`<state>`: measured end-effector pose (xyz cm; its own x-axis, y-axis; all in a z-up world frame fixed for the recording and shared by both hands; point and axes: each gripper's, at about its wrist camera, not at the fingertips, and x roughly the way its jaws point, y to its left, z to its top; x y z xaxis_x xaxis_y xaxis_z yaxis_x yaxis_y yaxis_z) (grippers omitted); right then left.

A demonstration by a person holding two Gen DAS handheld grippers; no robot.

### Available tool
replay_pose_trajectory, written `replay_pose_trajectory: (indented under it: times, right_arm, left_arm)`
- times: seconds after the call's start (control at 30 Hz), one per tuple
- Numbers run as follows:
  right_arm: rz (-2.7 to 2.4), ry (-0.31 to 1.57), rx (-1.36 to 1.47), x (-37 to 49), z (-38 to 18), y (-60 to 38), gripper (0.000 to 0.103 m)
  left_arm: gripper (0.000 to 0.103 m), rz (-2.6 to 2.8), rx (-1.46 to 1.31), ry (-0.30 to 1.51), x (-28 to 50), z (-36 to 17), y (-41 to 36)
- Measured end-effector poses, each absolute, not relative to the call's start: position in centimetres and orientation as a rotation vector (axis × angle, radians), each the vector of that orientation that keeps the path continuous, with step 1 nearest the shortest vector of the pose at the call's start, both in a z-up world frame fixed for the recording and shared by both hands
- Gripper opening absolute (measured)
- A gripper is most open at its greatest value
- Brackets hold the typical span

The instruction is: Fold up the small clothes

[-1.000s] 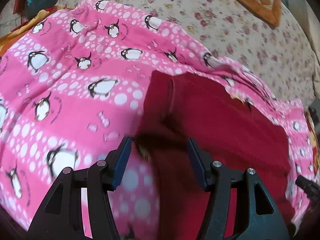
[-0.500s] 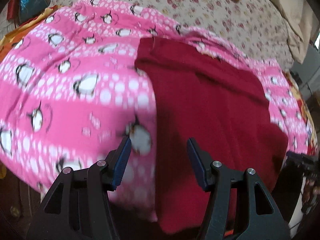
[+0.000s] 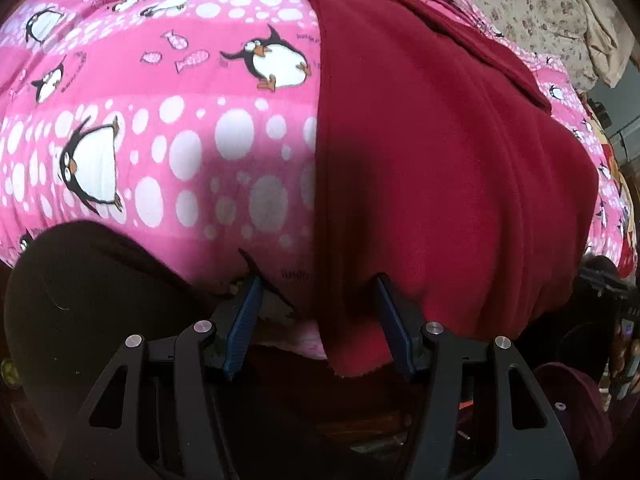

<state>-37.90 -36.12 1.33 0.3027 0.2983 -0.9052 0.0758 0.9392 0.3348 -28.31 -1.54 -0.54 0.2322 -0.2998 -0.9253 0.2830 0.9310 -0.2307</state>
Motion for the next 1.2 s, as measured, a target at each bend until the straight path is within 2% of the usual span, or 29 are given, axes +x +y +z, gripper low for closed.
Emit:
replay_pose_trajectory:
  times: [0.27, 0.6, 0.67, 0.77, 0.93, 1.03, 1.2]
  right_arm:
    - [0.168, 1.281, 0.35, -37.8, 0.2, -35.4, 0.067]
    - [0.192, 1.265, 0.374, -37.7, 0.0, -34.8, 0.068]
    - [0.199, 1.271, 0.343, -37.8, 0.1, -34.7, 0.054]
    - [0.253, 1.28, 0.283, -38.0, 0.3, -33.7, 0.041]
    - [0.254, 1.304, 0.329, -37.6, -0.5, -34.0, 0.041]
    - [0.276, 1.311, 0.393, -37.3, -0.9, -34.4, 0.049]
    - [0.273, 1.305, 0.353, -37.1, -0.9, -33.9, 0.05]
  left_arm:
    - [0.058, -0.395, 0.009, 1.264, -28.6, -0.7, -2.1]
    - [0.061, -0.389, 0.026, 1.26, -28.7, -0.8, -2.6]
    - [0.061, -0.395, 0.027, 1.27, -28.8, -1.0, -2.7]
    - [0.061, -0.426, 0.026, 1.312, -28.8, -1.5, -3.1]
    - [0.061, -0.443, 0.018, 1.364, -28.5, -2.6, -3.8]
    - [0.065, -0.438, 0.006, 1.376, -28.3, -2.9, -4.3]
    - [0.065, -0.437, 0.009, 1.38, -28.0, -3.1, -5.3]
